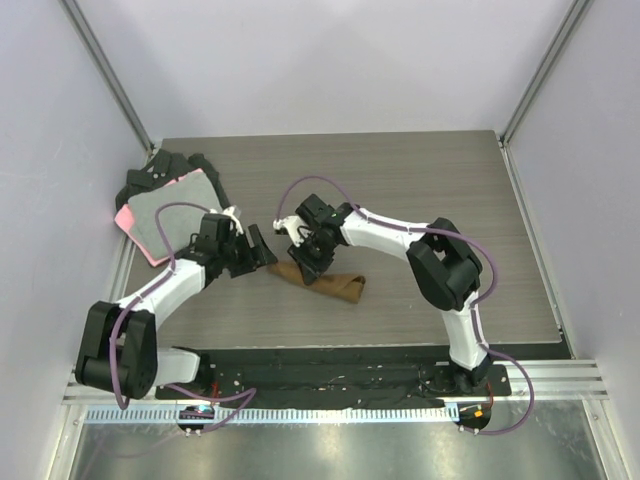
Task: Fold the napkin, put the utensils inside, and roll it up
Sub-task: Roll the napkin with the utensil
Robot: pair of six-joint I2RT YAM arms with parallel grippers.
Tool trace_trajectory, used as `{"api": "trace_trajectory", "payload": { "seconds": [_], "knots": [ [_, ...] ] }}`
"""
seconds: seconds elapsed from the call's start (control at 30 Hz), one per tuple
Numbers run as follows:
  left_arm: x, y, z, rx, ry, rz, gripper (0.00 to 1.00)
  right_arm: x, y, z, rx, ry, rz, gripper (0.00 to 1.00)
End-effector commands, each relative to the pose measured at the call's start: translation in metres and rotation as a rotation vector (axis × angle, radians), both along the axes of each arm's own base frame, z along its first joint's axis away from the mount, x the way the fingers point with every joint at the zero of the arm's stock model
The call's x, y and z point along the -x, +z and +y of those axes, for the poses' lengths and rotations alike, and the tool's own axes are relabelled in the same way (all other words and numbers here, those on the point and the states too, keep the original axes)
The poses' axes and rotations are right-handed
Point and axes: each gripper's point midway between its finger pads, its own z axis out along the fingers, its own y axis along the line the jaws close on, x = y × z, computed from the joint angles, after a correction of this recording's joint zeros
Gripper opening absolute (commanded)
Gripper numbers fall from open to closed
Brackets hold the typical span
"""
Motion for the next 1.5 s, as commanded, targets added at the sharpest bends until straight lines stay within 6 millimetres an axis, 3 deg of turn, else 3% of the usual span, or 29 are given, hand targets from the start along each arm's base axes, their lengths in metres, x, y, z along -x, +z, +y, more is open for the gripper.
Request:
{"api": "trace_trajectory", "payload": {
  "seconds": [0.0, 0.13, 0.4, 0.73, 1.0, 1.13, 1.23, 1.27, 1.3, 1.37, 1.4, 1.43, 1.47],
  "knots": [
    [-0.011, 0.011, -0.012, 0.060, -0.038, -0.073, 0.72, 0.011, 0.020, 0.010, -0.110, -0.039, 0.202, 0.28],
    [-0.016, 0.012, -0.016, 0.082, -0.055, -0.104, 0.70, 0.009, 0.019, 0.008, -0.171, -0.063, 0.313, 0.27],
    [-0.030, 0.010, -0.029, 0.128, -0.091, -0.181, 0.66, -0.002, -0.002, -0.005, -0.208, -0.123, 0.457, 0.25],
    [-0.047, 0.005, -0.047, 0.170, -0.120, -0.218, 0.64, -0.015, -0.014, -0.012, -0.233, -0.163, 0.521, 0.24],
    [-0.045, -0.017, -0.055, 0.174, -0.141, -0.151, 0.35, -0.021, -0.011, -0.014, -0.210, -0.187, 0.489, 0.25],
    [-0.050, -0.021, -0.057, 0.175, -0.142, -0.123, 0.12, -0.032, 0.004, -0.015, -0.197, -0.212, 0.419, 0.36],
    [-0.050, -0.028, -0.057, 0.156, -0.146, -0.063, 0.00, -0.042, 0.031, -0.018, -0.206, -0.227, 0.325, 0.53],
    [-0.050, -0.029, -0.057, 0.153, -0.147, -0.048, 0.00, -0.045, 0.035, -0.020, -0.192, -0.231, 0.280, 0.61],
    [-0.045, -0.036, -0.056, 0.140, -0.150, -0.005, 0.00, -0.050, 0.054, -0.021, -0.210, -0.225, 0.206, 0.65],
    [-0.048, -0.032, -0.057, 0.138, -0.153, 0.009, 0.00, -0.052, 0.063, -0.022, -0.214, -0.202, 0.110, 0.71],
    [-0.041, -0.038, -0.055, 0.127, -0.150, 0.057, 0.00, -0.055, 0.081, -0.022, -0.212, -0.197, 0.009, 0.76],
    [-0.045, -0.034, -0.056, 0.125, -0.152, 0.058, 0.00, -0.051, 0.075, -0.027, -0.191, -0.186, -0.028, 0.78],
    [-0.043, -0.036, -0.055, 0.118, -0.148, 0.081, 0.00, -0.056, 0.081, -0.025, -0.203, -0.174, -0.101, 0.80]
  ]
}}
